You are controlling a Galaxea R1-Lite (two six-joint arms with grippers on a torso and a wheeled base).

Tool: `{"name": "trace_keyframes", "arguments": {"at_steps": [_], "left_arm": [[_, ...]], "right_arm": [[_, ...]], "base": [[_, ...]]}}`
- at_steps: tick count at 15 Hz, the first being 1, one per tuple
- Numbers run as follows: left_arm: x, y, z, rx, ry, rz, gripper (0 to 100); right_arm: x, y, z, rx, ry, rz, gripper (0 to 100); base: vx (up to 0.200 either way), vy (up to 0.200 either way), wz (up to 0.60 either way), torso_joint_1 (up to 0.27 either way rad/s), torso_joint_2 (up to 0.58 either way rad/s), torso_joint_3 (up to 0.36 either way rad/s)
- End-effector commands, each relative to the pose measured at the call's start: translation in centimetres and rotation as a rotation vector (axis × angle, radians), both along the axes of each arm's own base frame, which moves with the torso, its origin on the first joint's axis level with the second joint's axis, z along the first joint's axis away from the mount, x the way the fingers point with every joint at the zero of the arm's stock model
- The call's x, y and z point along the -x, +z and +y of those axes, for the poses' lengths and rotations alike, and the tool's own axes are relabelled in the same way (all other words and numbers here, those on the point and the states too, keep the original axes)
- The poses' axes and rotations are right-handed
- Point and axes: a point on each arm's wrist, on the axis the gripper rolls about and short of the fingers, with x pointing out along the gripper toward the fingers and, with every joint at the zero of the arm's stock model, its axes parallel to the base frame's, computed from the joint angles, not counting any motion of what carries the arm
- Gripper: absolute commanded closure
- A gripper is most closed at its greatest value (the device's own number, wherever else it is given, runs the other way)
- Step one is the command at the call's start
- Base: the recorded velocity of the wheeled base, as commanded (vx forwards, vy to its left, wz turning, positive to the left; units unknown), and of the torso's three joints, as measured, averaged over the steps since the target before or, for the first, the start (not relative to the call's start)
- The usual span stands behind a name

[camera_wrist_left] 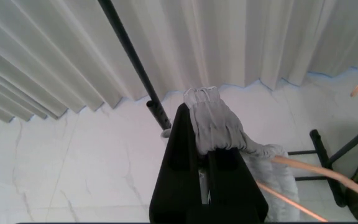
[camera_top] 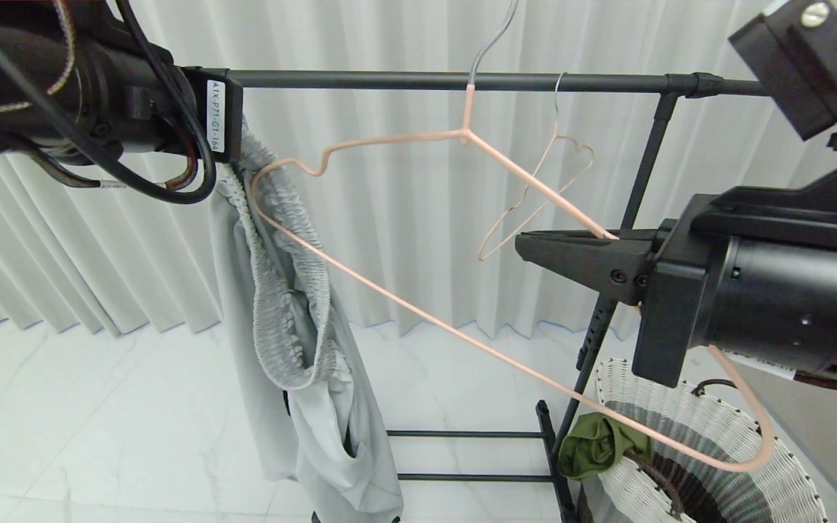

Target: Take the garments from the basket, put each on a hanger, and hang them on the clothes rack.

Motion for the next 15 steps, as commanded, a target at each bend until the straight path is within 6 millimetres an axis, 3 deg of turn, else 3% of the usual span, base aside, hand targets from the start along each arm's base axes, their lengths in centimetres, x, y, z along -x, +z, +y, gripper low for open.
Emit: {"name": "trace_keyframes", "arguments": {"at_steps": [1,5,10,15], "left_arm": [[-0.2,0.0,0.2,-0.002,0.011,-0.001,100],[0.0,0.0,0.2,0.001,0.003,-0.005,100],[0.7,0.4,0.2,0.007,-0.005,-0.019,100],[1.4,0.8,0.1,0.007,0.008,-0.035,100]], "right_arm": [[0.2,0.2,-0.1,-0.006,0.010,-0.003,100],[0.1,0.2,-0.1,-0.007,0.049,-0.002,100],[-2.2,-1.2,2.2,-0.005,-0.005,-0.009,100],[-3.2,-2.3,3.8,0.003,-0.032,-0.007,100]], "base": [[0.000,0.000,0.00,0.000,0.00,0.000],[0.000,0.000,0.00,0.000,0.00,0.000],[0.000,0.000,0.00,0.000,0.00,0.000],[0.000,0.000,0.00,0.000,0.00,0.000]]}}
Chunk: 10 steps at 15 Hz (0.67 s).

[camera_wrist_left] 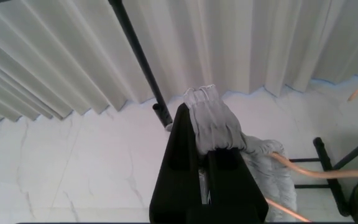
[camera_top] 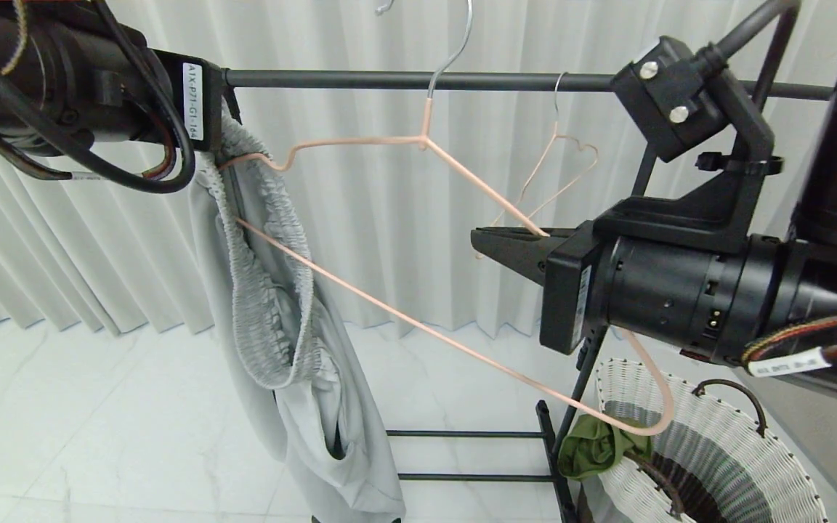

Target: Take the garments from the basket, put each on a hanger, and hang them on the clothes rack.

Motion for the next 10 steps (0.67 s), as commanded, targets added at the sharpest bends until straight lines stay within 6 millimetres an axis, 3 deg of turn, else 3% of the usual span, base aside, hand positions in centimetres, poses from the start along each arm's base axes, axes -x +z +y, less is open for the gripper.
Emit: {"name": "trace_keyframes", "arguments": {"at_steps": [1,10], "left_arm": [[0.7,0.2,-0.4,0.008,-0.029,-0.009,100],[4.1,0.6,-3.9,0.097,-0.227,-0.013,100]], "right_arm": [[-0.6,-1.0,1.1,0.021,0.000,0.012,100],[-2.4,-2.5,4.5,0.017,0.004,0.020,100]], "base": [[0.000,0.000,0.00,0.000,0.00,0.000],[0.000,0.000,0.00,0.000,0.00,0.000]]}}
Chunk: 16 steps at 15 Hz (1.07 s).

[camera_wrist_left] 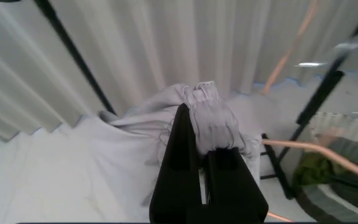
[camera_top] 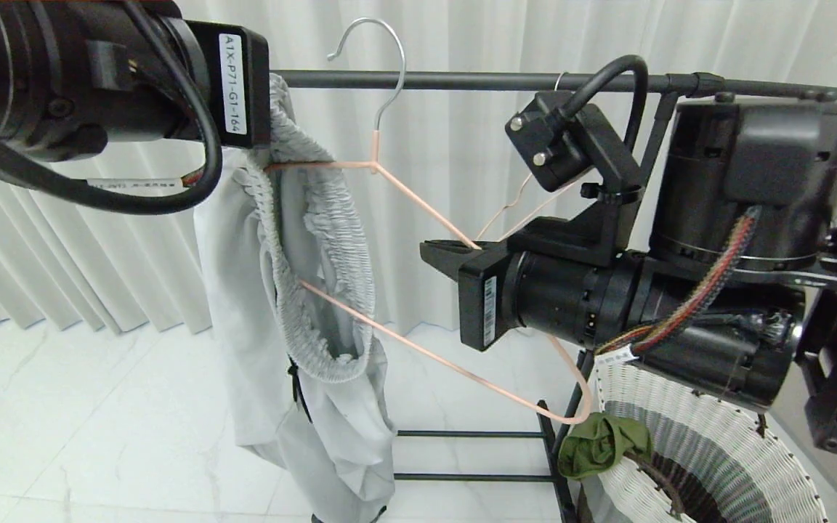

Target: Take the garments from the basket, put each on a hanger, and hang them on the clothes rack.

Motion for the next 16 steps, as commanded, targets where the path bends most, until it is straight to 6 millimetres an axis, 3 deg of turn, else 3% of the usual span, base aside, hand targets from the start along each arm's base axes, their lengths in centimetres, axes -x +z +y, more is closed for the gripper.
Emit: {"name": "trace_keyframes", "arguments": {"at_steps": [1,5,11,16], "left_arm": [[1.0,0.2,-0.7,0.018,-0.051,-0.002,100],[2.3,-0.1,-1.7,0.047,-0.121,0.014,100],[3.5,-2.0,0.1,-0.002,-0.110,0.051,100],[3.6,-2.2,0.0,-0.009,-0.121,0.057,100]], "right_arm": [[-0.4,-0.7,0.8,0.017,0.004,0.011,100],[-0.3,-0.6,1.0,0.006,0.004,0.006,100],[0.1,1.1,-0.3,-0.059,-0.036,-0.037,100],[1.1,2.8,-1.5,-0.098,-0.035,-0.074,100]], "base": [[0.000,0.000,0.00,0.000,0.00,0.000],[0.000,0.000,0.00,0.000,0.00,0.000],[0.000,0.000,0.00,0.000,0.00,0.000],[0.000,0.000,0.00,0.000,0.00,0.000]]}}
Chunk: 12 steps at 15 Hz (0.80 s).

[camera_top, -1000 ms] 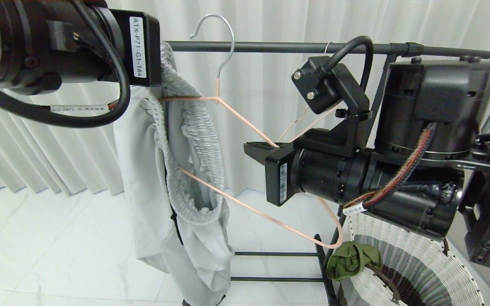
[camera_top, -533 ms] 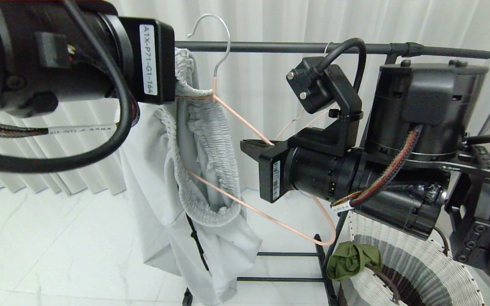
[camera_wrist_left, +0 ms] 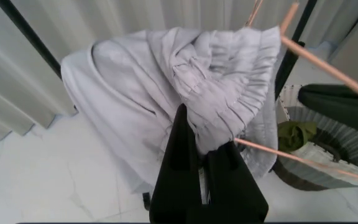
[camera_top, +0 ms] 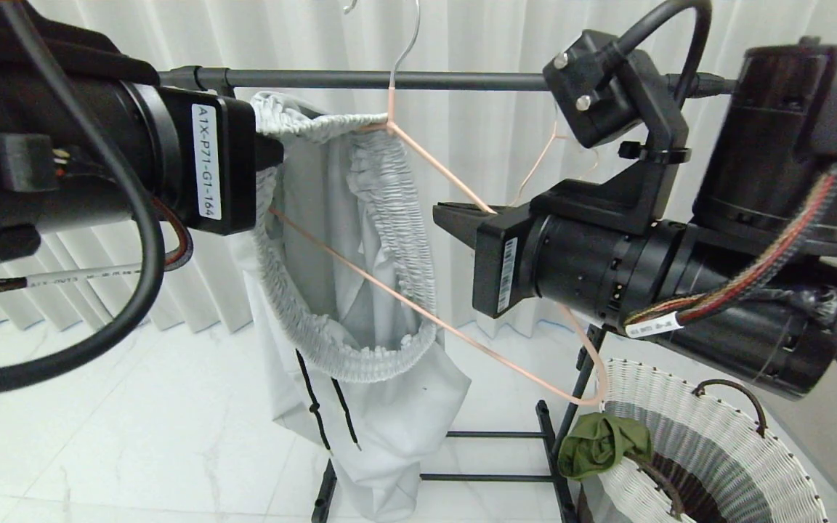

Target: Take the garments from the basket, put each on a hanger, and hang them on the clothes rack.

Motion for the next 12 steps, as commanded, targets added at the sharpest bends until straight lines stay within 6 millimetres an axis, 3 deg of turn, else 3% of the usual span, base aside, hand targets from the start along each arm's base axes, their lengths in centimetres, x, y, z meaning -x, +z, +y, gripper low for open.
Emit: {"name": "trace_keyframes", "arguments": {"at_steps": [1,2,3,9,12], "left_arm": [[0.3,-0.3,-0.2,-0.010,-0.018,0.006,100],[0.3,-0.6,-0.4,-0.021,-0.024,0.015,100],[0.4,-0.8,-0.5,-0.025,-0.030,0.020,0],[0.6,-1.2,-0.5,-0.035,-0.038,0.027,0],[2.0,-0.9,1.5,-0.038,-0.046,0.000,0]], "right_arm": [[0.6,0.9,-0.8,-0.019,0.000,-0.026,100],[0.7,1.1,-0.9,-0.017,0.001,-0.036,100],[0.8,1.2,-0.9,-0.016,0.004,-0.045,100],[1.0,2.2,-1.2,-0.059,-0.007,-0.120,100],[0.8,2.4,-2.7,-0.054,-0.033,-0.135,100]], "base": [[0.000,0.000,0.00,0.000,0.00,0.000],[0.000,0.000,0.00,0.000,0.00,0.000],[0.000,0.000,0.00,0.000,0.00,0.000],[0.000,0.000,0.00,0.000,0.00,0.000],[0.000,0.000,0.00,0.000,0.00,0.000]]}}
